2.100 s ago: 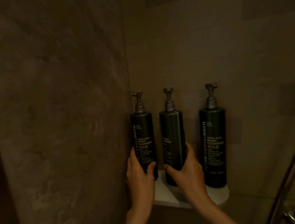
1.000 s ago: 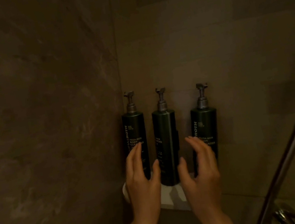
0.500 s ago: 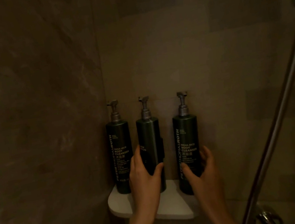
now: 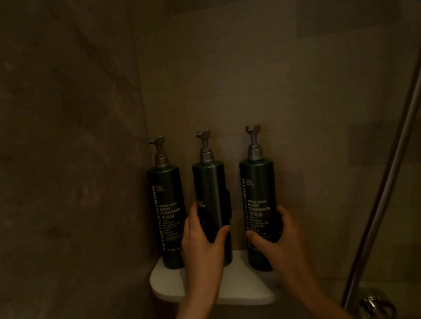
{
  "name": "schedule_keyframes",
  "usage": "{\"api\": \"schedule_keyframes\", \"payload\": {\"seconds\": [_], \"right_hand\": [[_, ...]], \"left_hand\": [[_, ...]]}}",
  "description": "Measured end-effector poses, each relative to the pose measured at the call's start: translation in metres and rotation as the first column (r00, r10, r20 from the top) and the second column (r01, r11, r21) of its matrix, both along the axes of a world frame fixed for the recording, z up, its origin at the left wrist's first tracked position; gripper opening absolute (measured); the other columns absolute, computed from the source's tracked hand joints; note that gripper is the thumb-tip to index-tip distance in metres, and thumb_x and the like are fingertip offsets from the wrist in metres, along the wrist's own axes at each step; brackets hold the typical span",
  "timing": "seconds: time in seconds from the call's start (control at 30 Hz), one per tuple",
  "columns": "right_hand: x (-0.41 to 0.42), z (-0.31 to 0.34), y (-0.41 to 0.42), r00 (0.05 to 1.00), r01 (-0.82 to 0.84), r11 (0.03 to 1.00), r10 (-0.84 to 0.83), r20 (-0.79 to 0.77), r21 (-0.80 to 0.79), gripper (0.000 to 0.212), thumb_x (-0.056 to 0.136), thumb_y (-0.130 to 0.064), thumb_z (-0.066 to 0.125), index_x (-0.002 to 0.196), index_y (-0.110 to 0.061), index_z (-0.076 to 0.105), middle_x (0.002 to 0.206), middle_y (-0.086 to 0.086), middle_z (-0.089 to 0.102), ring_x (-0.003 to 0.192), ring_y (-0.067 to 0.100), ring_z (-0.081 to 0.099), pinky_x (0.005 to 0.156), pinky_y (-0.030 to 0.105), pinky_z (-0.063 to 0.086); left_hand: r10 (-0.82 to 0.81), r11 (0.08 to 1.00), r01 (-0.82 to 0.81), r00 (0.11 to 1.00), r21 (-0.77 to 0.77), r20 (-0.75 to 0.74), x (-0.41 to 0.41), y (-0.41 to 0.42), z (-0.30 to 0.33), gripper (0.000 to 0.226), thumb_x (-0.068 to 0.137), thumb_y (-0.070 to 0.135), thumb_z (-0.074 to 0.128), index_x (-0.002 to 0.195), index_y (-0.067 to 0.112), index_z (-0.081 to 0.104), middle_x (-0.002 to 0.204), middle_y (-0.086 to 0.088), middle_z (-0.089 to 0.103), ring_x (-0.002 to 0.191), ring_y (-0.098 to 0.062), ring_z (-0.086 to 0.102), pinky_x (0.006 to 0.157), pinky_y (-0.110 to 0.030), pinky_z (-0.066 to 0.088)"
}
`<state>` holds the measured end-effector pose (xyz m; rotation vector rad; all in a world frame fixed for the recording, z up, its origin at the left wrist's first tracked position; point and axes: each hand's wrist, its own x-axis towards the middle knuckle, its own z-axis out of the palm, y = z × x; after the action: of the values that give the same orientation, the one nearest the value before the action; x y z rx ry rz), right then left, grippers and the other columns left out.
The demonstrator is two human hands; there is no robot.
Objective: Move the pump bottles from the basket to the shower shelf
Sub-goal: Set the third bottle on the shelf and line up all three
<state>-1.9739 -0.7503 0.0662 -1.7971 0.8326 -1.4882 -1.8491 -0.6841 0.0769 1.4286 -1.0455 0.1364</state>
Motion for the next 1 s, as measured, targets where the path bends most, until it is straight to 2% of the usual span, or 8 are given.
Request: {"api": "schedule_keyframes", "payload": {"seconds": [0.07, 0.13, 0.3, 0.4, 0.53, 0.7, 0.87, 1.0], "right_hand": [[0.0, 0.0, -0.001, 1.0, -0.028, 1.0, 0.028, 0.004, 0.009, 0.068, 0.071, -0.018, 0.08, 0.131, -0.023, 0.047, 0.118, -0.004, 0.059, 0.104, 0.012, 0.058, 0.083, 0.026, 0.047], [0.001, 0.0, -0.001, 0.999, -0.043, 0.999, 0.043, 0.005, 0.007, 0.067, 0.072, -0.018, 0.08, 0.13, -0.024, 0.047, 0.119, -0.003, 0.06, 0.105, 0.013, 0.058, 0.084, 0.028, 0.048], [0.001, -0.001, -0.001, 0.999, -0.036, 0.999, 0.036, -0.001, -0.015, 0.067, 0.072, -0.019, 0.08, 0.13, -0.024, 0.047, 0.116, -0.005, 0.06, 0.102, 0.011, 0.059, 0.079, 0.02, 0.045], [0.001, -0.002, -0.002, 0.999, -0.043, 0.999, 0.043, 0.0, -0.008, 0.067, 0.072, -0.019, 0.08, 0.131, -0.021, 0.048, 0.119, -0.001, 0.061, 0.104, 0.013, 0.059, 0.083, 0.026, 0.048], [0.002, -0.003, -0.002, 0.999, -0.046, 0.999, 0.046, -0.004, -0.018, 0.065, 0.071, -0.021, 0.081, 0.128, -0.023, 0.05, 0.118, -0.002, 0.062, 0.104, 0.012, 0.06, 0.082, 0.026, 0.049], [0.003, -0.004, -0.004, 0.999, -0.037, 0.999, 0.037, -0.006, -0.023, 0.066, 0.07, -0.022, 0.081, 0.129, -0.018, 0.051, 0.122, 0.001, 0.06, 0.108, 0.016, 0.059, 0.091, 0.039, 0.052], [0.004, -0.008, -0.005, 1.0, 0.002, 0.999, -0.002, 0.003, -0.033, 0.071, 0.069, -0.026, 0.082, 0.131, -0.018, 0.049, 0.124, -0.002, 0.057, 0.109, 0.015, 0.058, 0.089, 0.033, 0.05], [0.003, -0.011, -0.006, 1.0, 0.002, 1.0, -0.002, 0.002, -0.031, 0.07, 0.069, -0.025, 0.082, 0.13, -0.018, 0.05, 0.121, -0.002, 0.059, 0.107, 0.015, 0.059, 0.088, 0.034, 0.051]], "left_hand": [[-0.001, 1.0, 0.001, 1.0, 0.0, -0.002, 0.0, 0.0, 0.0, 0.075, 0.079, 0.022, 0.07, 0.143, 0.022, 0.03, 0.14, -0.003, 0.044, 0.129, -0.017, 0.04, 0.106, -0.035, 0.036], [-0.002, 1.0, 0.002, 1.0, -0.006, -0.005, 0.0, 0.0, -0.001, 0.075, 0.079, 0.022, 0.071, 0.143, 0.023, 0.031, 0.139, -0.002, 0.044, 0.129, -0.016, 0.04, 0.105, -0.032, 0.036], [-0.013, 1.0, 0.012, 1.0, -0.014, -0.014, 0.003, 0.001, -0.002, 0.075, 0.078, 0.023, 0.072, 0.142, 0.023, 0.031, 0.138, 0.0, 0.045, 0.124, -0.009, 0.039, 0.098, -0.024, 0.034], [-0.023, 0.999, 0.022, 1.0, -0.024, -0.018, 0.003, 0.001, -0.004, 0.075, 0.079, 0.022, 0.071, 0.142, 0.024, 0.031, 0.138, 0.0, 0.044, 0.121, -0.004, 0.037, 0.098, -0.023, 0.034], [-0.012, 1.0, 0.012, 1.0, -0.024, -0.015, 0.003, 0.0, -0.005, 0.075, 0.079, 0.021, 0.071, 0.142, 0.024, 0.031, 0.139, 0.0, 0.045, 0.125, -0.01, 0.04, 0.099, -0.024, 0.034], [-0.021, 1.0, 0.021, 1.0, -0.021, -0.006, 0.002, -0.001, -0.006, 0.075, 0.078, 0.023, 0.072, 0.142, 0.025, 0.031, 0.139, 0.001, 0.045, 0.126, -0.012, 0.041, 0.1, -0.025, 0.035], [-0.043, 0.999, 0.043, 0.999, -0.024, -0.01, 0.002, 0.0, -0.007, 0.077, 0.078, 0.025, 0.072, 0.142, 0.027, 0.03, 0.139, 0.003, 0.044, 0.126, -0.008, 0.04, 0.101, -0.025, 0.035], [-0.052, 0.999, 0.052, 0.999, -0.009, -0.012, 0.003, 0.0, -0.01, 0.079, 0.076, 0.027, 0.073, 0.142, 0.029, 0.03, 0.138, 0.005, 0.044, 0.126, -0.009, 0.041, 0.103, -0.029, 0.038]]}}
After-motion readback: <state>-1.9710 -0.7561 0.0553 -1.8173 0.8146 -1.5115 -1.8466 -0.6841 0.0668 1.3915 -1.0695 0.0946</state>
